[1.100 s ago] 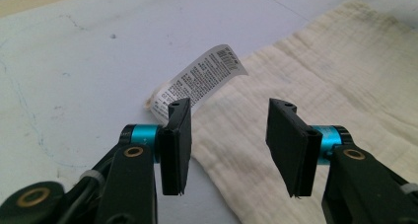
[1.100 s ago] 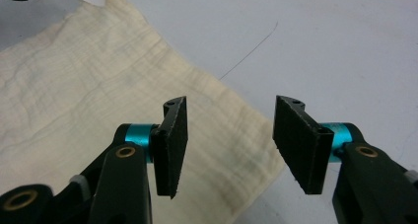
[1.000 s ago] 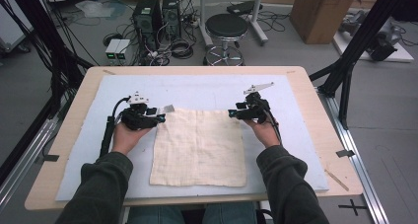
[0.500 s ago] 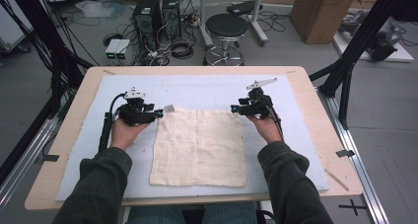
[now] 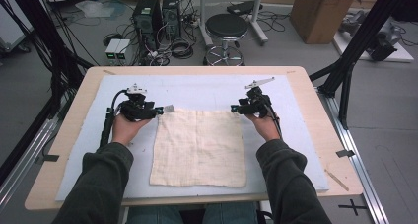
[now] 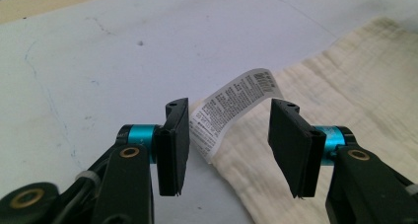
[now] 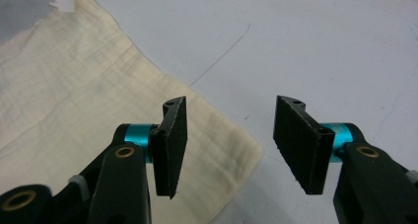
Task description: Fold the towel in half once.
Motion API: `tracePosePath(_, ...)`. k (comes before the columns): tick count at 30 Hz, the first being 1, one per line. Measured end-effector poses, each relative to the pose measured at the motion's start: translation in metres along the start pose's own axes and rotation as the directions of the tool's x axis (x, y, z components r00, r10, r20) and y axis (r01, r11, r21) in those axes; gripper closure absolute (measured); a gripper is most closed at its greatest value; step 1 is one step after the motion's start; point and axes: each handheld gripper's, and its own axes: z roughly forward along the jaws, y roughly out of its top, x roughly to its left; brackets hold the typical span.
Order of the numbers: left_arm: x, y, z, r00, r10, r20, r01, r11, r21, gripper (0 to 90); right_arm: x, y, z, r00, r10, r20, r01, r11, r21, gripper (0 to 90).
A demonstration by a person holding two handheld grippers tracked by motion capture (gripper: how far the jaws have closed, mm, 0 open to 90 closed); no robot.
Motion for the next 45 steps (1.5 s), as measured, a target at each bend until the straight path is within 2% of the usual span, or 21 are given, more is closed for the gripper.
tracePosePath(4, 0.003, -0.002, 0.007, 0.9999, -0.004, -0.010, 0.004, 0.9999, 0.015, 58.1, -0.001, -0.001, 0.005, 0.9999, 0.015, 0.007, -0.015, 0.9998, 0.015, 47.1)
tracePosePath(6, 0.004, -0.003, 0.010, 0.9996, -0.005, -0.029, 0.006, 0.9996, 0.027, 58.5, -0.002, -0.002, 0.007, 0.9998, 0.021, 0.006, -0.022, 0.9996, 0.019, 47.1)
tracePosePath(12, 0.015, -0.009, 0.023, 0.9934, -0.072, -0.089, 0.076, 0.9957, 0.052, 61.2, -0.004, -0.005, 0.014, 0.9992, 0.031, 0.024, -0.032, 0.9982, 0.050, 47.6)
tracePosePath(16, 0.019, -0.013, 0.032, 0.9899, -0.122, -0.072, 0.127, 0.9893, 0.072, 61.2, -0.008, -0.007, 0.016, 0.9982, 0.047, 0.037, -0.049, 0.9969, 0.061, 48.2)
tracePosePath(19, 0.016, -0.015, 0.039, 0.9886, -0.142, -0.051, 0.146, 0.9856, 0.086, 59.7, -0.011, -0.009, 0.017, 0.9971, 0.063, 0.043, -0.066, 0.9952, 0.071, 49.4)
tracePosePath(23, 0.011, -0.013, 0.041, 0.9899, -0.137, -0.035, 0.140, 0.9862, 0.089, 59.1, -0.013, -0.010, 0.019, 0.9961, 0.077, 0.041, -0.081, 0.9933, 0.083, 50.5)
tracePosePath(31, 0.001, -0.008, 0.046, 0.9965, -0.079, -0.026, 0.081, 0.9898, 0.117, 65.3, -0.012, -0.013, 0.025, 0.9953, 0.075, 0.061, -0.082, 0.9888, 0.125, 56.2)
tracePosePath(33, -0.002, -0.008, 0.047, 0.9967, -0.075, -0.032, 0.079, 0.9896, 0.120, 70.1, -0.009, -0.012, 0.029, 0.9978, 0.045, 0.049, -0.051, 0.9899, 0.132, 60.2)
tracePosePath(34, -0.002, -0.008, 0.047, 0.9965, -0.073, -0.040, 0.077, 0.9893, 0.124, 72.8, -0.006, -0.011, 0.030, 0.9971, 0.017, 0.074, -0.027, 0.9894, 0.143, 64.7)
tracePosePath(35, -0.003, -0.008, 0.047, 0.9967, -0.075, -0.031, 0.078, 0.9893, 0.123, 77.0, -0.005, -0.010, 0.030, 0.9969, 0.008, 0.078, -0.019, 0.9888, 0.148, 70.0)
tracePosePath(36, -0.004, -0.008, 0.047, 0.9972, -0.069, -0.026, 0.072, 0.9896, 0.124, 81.9, -0.004, -0.010, 0.031, 0.9980, 0.010, 0.062, -0.019, 0.9891, 0.146, 73.6)
tracePosePath(38, -0.007, -0.007, 0.048, 0.9982, -0.048, -0.035, 0.052, 0.9904, 0.128, 84.7, -0.001, -0.009, 0.032, 0.9986, -0.006, 0.052, -0.002, 0.9879, 0.155, 83.0)
tracePosePath(41, -0.008, -0.006, 0.046, 0.9988, -0.035, -0.035, 0.039, 0.9915, 0.124, 85.5, 0.001, -0.008, 0.032, 0.9985, -0.035, 0.042, 0.028, 0.9867, 0.160, 84.3)
tracePosePath(43, -0.009, -0.005, 0.043, 0.9989, -0.026, -0.039, 0.030, 0.9930, 0.114, 85.8, 0.001, -0.008, 0.030, 0.9991, -0.024, 0.036, 0.018, 0.9866, 0.162, 84.3)
tracePosePath(45, -0.009, -0.003, 0.038, 0.9991, -0.012, -0.040, 0.015, 0.9951, 0.097, 85.9, 0.000, -0.007, 0.027, 0.9995, -0.018, 0.026, 0.014, 0.9902, 0.139, 84.4)
